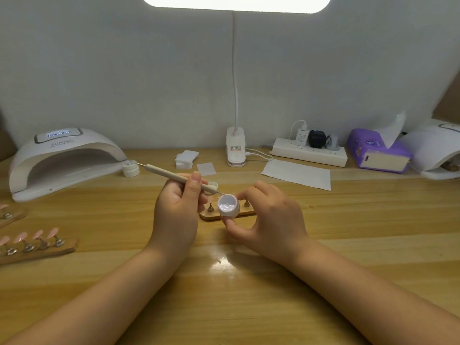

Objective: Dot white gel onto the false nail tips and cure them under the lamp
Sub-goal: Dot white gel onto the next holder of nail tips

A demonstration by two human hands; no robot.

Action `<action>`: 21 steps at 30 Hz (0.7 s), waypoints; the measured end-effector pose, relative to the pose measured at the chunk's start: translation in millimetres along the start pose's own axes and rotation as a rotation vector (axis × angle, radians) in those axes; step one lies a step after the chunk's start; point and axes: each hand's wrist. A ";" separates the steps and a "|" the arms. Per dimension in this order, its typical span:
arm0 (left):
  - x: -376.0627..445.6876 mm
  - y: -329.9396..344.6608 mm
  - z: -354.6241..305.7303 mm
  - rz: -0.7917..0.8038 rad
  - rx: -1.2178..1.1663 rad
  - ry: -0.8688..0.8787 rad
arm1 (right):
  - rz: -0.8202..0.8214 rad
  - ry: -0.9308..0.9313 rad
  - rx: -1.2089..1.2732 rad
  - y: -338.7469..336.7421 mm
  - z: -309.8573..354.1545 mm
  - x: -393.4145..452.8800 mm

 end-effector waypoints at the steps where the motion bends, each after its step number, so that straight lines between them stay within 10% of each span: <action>1: 0.8 -0.5 1.3 -0.015 -0.018 -0.044 | 0.004 0.003 0.001 -0.1 0.0 0.2; 21: 2.8 -1.6 4.4 -0.033 -0.111 -0.178 | -0.050 0.024 0.086 -0.2 0.5 0.6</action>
Point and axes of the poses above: each hand's wrist, its own x-axis towards the middle knuckle, its own y-axis out of the palm, z = x × y, and after that the axes turned 10 degrees about y, right-handed
